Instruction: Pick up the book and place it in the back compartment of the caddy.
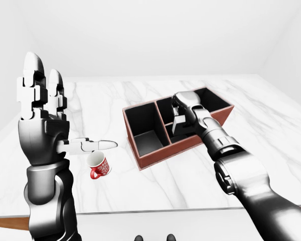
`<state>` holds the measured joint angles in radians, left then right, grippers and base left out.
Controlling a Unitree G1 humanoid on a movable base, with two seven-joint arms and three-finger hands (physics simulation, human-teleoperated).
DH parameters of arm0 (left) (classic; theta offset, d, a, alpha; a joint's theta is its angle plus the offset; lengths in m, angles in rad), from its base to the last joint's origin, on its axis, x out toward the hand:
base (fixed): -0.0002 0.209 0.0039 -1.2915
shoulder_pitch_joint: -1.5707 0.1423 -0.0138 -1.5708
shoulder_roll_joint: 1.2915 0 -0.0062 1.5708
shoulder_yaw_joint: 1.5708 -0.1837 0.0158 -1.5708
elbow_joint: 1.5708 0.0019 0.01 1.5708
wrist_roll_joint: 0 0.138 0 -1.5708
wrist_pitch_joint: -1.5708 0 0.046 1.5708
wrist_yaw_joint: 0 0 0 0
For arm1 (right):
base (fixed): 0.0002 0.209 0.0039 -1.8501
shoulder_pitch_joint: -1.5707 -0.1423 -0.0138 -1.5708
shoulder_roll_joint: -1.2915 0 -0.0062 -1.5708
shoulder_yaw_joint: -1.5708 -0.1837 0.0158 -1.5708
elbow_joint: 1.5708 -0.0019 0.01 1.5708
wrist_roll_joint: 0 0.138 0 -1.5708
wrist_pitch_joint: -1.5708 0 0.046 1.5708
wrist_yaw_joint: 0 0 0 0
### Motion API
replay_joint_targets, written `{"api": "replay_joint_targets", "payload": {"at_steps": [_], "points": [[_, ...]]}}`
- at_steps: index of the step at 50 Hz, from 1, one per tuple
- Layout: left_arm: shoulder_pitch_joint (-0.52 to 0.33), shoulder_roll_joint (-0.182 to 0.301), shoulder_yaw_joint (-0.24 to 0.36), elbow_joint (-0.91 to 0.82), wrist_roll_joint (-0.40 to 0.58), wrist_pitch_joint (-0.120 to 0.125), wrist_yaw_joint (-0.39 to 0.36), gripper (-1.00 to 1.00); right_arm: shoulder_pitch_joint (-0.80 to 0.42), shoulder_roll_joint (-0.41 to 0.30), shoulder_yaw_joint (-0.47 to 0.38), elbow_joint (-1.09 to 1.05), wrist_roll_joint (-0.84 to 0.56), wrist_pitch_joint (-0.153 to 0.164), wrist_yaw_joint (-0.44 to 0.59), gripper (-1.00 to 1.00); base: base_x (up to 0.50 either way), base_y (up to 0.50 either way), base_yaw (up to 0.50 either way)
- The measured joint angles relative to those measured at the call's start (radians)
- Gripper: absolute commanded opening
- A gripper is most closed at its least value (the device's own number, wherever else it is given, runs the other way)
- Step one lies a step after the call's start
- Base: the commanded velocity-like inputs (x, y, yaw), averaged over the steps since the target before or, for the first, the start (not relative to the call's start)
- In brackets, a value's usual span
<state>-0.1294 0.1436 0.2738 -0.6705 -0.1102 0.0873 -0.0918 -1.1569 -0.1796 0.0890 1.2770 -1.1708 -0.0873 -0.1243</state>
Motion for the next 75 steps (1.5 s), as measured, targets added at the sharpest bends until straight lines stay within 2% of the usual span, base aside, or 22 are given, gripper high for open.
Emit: {"api": "replay_joint_targets", "payload": {"at_steps": [45,46,47,48,75], "points": [[0.0,0.0,0.0,0.0,0.003,0.0,0.0,1.0,0.012,0.009,-0.001,0.004,0.037,0.0,-0.036,-1.0,0.0,0.0,0.0],[0.0,0.0,0.0,0.0,0.003,0.0,0.0,1.0,0.013,0.009,-0.001,0.004,0.037,0.0,-0.037,-0.88,0.0,0.0,0.0],[0.0,0.0,0.001,0.0,0.003,0.0,0.0,1.0,0.013,0.009,-0.001,0.004,0.037,0.0,-0.04,-0.43,0.0,0.0,0.0],[0.0,0.0,0.001,0.0,0.003,0.0,0.001,1.0,0.012,0.009,-0.001,0.003,0.036,0.0,-0.043,1.0,0.0,0.0,0.0],[-0.002,0.002,0.002,0.003,0.001,0.0,0.003,1.0,0.017,0.005,-0.003,-0.012,0.033,0.0,-0.065,1.0,0.0,0.0,0.0]]}}
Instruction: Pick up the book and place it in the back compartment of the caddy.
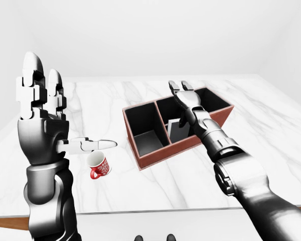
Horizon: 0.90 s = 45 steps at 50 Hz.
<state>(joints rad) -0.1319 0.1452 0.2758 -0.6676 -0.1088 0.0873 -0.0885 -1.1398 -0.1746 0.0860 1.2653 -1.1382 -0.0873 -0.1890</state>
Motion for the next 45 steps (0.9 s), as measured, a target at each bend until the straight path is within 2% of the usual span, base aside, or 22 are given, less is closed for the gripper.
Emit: {"api": "replay_joint_targets", "payload": {"at_steps": [8,14,20,28,33,36,39,45], "points": [[0.0,0.0,0.001,0.0,-0.001,0.0,0.0,1.0,0.003,0.003,-0.005,-0.023,0.012,0.0,0.012,1.0,0.0,0.0,0.0],[0.0,0.0,0.001,-0.001,-0.002,0.0,0.0,1.0,0.012,0.008,-0.021,-0.102,0.058,0.0,0.061,1.0,0.0,0.0,0.0],[-0.002,0.002,0.003,-0.002,-0.004,0.0,0.0,1.0,0.056,0.016,-0.042,-0.279,0.13,0.0,0.157,1.0,0.0,0.0,0.0],[-0.007,0.005,0.011,-0.011,-0.013,0.0,0.002,1.0,0.154,0.037,-0.064,-0.618,0.243,0.007,0.313,1.0,0.0,0.0,0.0],[-0.012,0.01,0.023,-0.037,-0.028,0.0,0.004,1.0,0.224,0.054,-0.066,-0.857,0.287,0.053,0.414,1.0,0.0,0.0,0.0],[-0.017,0.013,0.034,-0.06,-0.042,0.0,0.007,1.0,0.264,0.066,-0.066,-1.01,0.308,0.106,0.478,1.0,0.0,0.0,0.0],[-0.022,0.018,0.047,-0.086,-0.059,0.0,0.01,1.0,0.3,0.08,-0.064,-1.162,0.325,0.172,0.541,1.0,0.0,0.0,0.0],[-0.036,0.03,0.079,-0.142,-0.103,0.0,0.021,1.0,0.35,0.108,-0.059,-1.462,0.35,0.175,0.661,1.0,0.0,0.0,0.0]]}}
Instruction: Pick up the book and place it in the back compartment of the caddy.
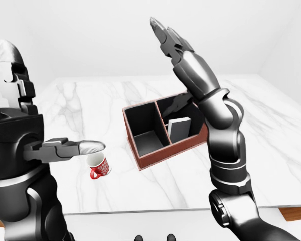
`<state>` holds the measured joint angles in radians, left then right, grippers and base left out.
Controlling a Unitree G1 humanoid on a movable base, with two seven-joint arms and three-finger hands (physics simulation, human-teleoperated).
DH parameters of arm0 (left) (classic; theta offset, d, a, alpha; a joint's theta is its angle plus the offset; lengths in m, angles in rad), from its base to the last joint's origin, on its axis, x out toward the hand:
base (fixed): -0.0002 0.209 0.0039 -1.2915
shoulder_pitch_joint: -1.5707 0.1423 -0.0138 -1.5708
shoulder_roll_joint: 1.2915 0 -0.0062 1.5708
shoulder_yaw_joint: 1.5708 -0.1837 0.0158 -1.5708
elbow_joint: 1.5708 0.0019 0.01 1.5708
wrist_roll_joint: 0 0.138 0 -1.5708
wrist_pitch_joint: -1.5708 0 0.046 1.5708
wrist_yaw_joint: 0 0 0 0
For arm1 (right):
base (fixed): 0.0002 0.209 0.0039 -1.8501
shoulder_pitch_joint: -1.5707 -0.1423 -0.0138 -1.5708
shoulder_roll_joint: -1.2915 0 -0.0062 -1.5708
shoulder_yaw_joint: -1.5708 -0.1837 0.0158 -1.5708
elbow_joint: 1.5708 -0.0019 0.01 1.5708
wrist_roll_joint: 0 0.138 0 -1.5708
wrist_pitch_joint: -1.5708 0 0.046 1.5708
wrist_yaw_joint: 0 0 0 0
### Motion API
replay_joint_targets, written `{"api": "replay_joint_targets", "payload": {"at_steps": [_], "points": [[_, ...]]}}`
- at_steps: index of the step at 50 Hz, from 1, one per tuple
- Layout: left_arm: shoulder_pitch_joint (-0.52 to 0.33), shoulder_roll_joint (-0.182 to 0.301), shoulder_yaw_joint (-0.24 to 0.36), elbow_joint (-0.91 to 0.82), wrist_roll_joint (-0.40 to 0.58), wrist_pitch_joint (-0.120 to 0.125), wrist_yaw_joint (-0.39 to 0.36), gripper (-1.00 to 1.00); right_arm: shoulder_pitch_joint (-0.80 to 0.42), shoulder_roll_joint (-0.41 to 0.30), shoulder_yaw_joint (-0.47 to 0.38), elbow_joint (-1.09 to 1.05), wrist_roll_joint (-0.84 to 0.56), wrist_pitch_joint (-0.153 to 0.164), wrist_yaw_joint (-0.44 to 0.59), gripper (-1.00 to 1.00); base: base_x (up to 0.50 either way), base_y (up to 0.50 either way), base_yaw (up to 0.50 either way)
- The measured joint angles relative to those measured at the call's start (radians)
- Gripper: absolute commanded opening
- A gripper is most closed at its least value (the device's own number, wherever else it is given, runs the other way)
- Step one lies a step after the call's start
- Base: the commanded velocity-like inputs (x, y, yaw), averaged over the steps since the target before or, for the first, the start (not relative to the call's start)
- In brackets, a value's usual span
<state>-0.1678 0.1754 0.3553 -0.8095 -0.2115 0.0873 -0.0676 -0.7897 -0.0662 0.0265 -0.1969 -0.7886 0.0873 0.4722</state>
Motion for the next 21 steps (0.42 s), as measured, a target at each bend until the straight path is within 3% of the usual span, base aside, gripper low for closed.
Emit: {"api": "replay_joint_targets", "payload": {"at_steps": [12,21], "points": [[-0.043,0.04,0.112,-0.139,-0.166,0.0,0.055,1.0,0.024,0.042,0.036,-0.53,-0.038,0.0,0.22,1.0,0.0,0.0,0.0],[-0.046,0.153,0.221,-0.199,-0.476,0.0,0.232,1.0,-0.114,0.182,0.008,-0.721,-0.319,0.0,0.226,1.0,0.0,0.0,0.0]]}}
